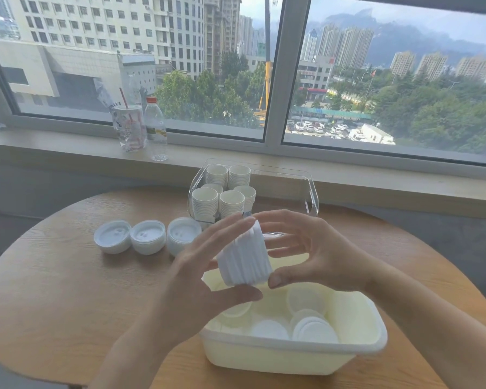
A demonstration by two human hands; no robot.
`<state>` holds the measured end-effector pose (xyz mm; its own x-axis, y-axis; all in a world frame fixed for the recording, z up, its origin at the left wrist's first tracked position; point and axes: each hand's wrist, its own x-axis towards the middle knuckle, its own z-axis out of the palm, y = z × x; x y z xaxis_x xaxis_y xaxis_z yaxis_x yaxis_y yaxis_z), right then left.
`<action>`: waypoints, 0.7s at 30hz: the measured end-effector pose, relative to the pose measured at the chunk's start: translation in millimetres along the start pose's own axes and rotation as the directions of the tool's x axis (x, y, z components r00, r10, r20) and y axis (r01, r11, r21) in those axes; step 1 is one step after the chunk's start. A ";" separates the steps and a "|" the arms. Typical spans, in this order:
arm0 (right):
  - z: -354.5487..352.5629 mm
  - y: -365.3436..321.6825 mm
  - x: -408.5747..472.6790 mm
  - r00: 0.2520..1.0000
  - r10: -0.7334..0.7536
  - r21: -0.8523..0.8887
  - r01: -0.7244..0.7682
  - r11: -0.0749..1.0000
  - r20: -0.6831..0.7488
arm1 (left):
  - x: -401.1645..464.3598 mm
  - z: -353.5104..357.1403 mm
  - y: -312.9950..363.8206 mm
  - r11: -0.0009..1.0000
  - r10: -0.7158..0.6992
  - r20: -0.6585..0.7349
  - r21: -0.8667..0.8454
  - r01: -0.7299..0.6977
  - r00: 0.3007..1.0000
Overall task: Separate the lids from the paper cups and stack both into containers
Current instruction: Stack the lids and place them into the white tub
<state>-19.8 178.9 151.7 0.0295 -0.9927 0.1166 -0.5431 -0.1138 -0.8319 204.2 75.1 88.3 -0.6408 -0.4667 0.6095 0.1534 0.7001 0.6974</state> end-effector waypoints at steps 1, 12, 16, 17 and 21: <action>1.2 1.1 0.4 1.000 0.004 -0.003 -0.004 1.000 -0.010 | -0.5 0.6 -0.9 1.000 0.019 -0.001 0.018 -0.019 1.000; 16.6 13.1 12.4 0.999 0.019 0.043 -0.017 0.999 -0.050 | -3.7 -3.5 -12.3 0.990 0.030 0.024 0.137 -0.033 0.999; 22.5 15.0 18.6 0.998 0.022 0.050 -0.020 0.999 -0.051 | -5.3 -6.5 -16.1 0.987 0.028 0.013 0.160 -0.030 1.000; 23.9 15.5 20.2 0.999 0.022 0.047 -0.020 0.999 -0.048 | -5.3 -7.4 -16.6 0.986 0.031 0.011 0.164 -0.032 0.999; 24.7 19.1 27.1 1.000 0.027 -0.041 -0.028 0.999 -0.015 | -5.9 -15.9 -22.3 0.974 0.057 -0.017 0.220 -0.052 0.998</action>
<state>-8.7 148.8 125.6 0.0021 -0.9948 0.1018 -0.5778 -0.0843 -0.8118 216.5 53.7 75.1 -0.6179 -0.4351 0.6549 0.0171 0.8253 0.5645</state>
